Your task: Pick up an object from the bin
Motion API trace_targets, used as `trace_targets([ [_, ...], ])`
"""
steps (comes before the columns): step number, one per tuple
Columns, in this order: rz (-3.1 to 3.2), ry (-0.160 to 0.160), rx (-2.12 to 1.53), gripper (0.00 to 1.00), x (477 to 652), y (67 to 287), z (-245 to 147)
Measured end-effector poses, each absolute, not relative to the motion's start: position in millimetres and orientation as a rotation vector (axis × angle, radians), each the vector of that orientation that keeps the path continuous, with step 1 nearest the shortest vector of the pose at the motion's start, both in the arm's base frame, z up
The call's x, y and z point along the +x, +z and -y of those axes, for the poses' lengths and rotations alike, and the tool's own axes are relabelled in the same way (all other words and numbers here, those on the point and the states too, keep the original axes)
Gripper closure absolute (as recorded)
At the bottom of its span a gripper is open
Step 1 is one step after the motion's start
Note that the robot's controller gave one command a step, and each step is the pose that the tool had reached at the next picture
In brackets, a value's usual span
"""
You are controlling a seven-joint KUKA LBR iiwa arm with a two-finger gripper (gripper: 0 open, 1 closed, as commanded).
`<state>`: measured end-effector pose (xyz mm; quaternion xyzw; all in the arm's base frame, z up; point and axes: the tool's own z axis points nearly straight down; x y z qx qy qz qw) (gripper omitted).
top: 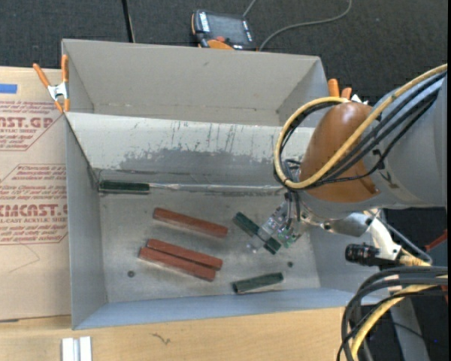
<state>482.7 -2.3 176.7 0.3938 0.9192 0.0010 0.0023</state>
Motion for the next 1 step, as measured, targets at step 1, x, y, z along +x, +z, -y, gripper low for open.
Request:
trace_targets([
  [1, -2.888, 0.0, 1.236, 1.0, 482.7, 182.6, 2.2],
])
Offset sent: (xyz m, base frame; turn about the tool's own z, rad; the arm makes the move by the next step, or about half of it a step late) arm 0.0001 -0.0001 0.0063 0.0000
